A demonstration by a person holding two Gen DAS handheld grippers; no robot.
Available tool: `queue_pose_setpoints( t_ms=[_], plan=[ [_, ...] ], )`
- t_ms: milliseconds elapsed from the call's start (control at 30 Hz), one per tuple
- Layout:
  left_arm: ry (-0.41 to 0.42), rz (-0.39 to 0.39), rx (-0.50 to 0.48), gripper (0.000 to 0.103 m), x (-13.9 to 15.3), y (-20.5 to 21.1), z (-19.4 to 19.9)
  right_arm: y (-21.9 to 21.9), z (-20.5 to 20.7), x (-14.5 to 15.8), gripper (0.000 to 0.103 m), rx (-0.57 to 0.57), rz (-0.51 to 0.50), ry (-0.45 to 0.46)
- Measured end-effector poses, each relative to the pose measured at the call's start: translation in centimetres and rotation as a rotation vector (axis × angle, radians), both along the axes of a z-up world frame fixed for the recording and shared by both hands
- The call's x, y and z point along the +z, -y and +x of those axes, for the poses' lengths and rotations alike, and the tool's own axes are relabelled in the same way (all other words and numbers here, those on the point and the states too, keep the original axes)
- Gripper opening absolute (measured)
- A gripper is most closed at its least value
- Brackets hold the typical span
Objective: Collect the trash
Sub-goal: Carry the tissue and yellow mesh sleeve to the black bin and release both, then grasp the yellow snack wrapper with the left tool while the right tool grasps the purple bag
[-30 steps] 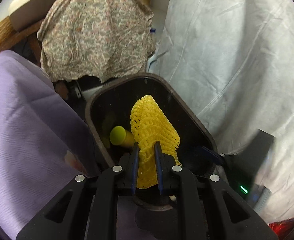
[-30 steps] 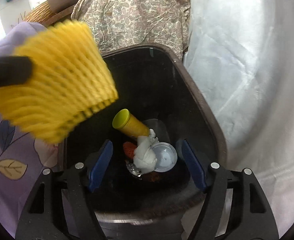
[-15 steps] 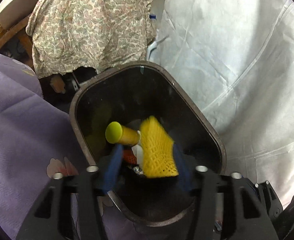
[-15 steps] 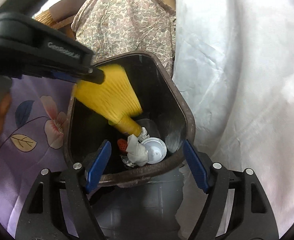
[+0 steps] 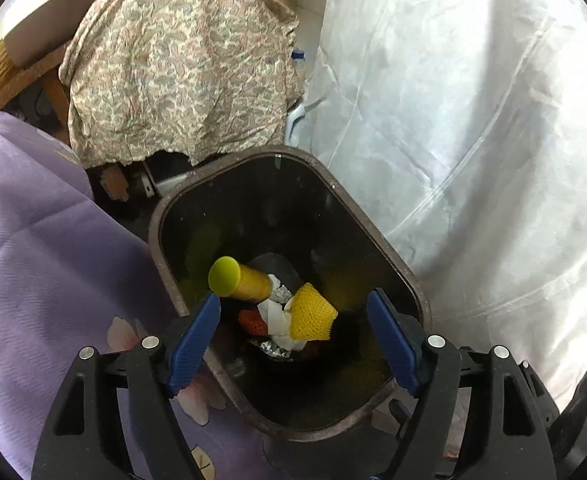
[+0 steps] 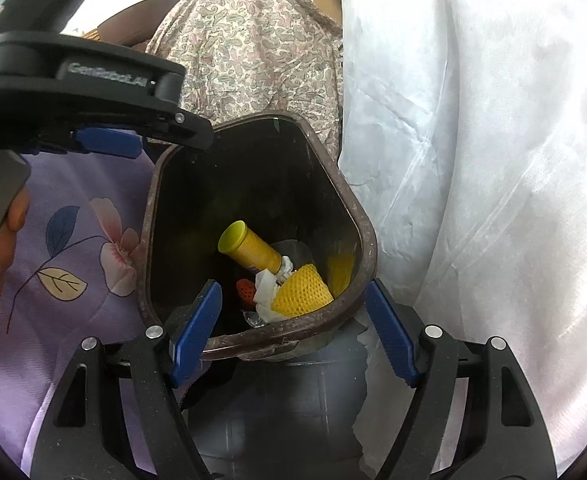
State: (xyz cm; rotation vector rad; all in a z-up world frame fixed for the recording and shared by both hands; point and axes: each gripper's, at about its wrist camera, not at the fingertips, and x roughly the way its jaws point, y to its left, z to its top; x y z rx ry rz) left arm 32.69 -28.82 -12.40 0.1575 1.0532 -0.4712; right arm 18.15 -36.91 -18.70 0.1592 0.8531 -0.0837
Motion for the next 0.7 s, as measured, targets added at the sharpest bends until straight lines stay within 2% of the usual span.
queue_pose_setpoints(
  t_ms=[167, 300, 400, 533, 700],
  plan=[
    [0.069, -0.032, -0.020, 0.075, 2.7, -1.3, -1.7, -0.4, -0.4, 1.3, 0.074, -0.002, -0.006, 0.024],
    [0.139, -0.114, -0.047, 0.081, 6.2, -3.9, -4.1, -1.2, -0.8, 3.1, 0.074, 0.016, -0.006, 0.056],
    [0.185, -0.159, -0.049, 0.085, 8.1, -7.1, -5.8, -2.7, -0.9, 4.9, 0.076, 0.056, -0.012, 0.086],
    [0.226, -0.146, -0.019, 0.086, 9.4, -11.9, -7.3, -5.8, -1.1, 7.6, 0.083, 0.138, 0.007, 0.131],
    [0.236, -0.151, 0.073, 0.086, 10.4, -19.3, -9.2, -10.6, -0.8, 10.2, 0.083, 0.252, 0.018, 0.170]
  ],
)
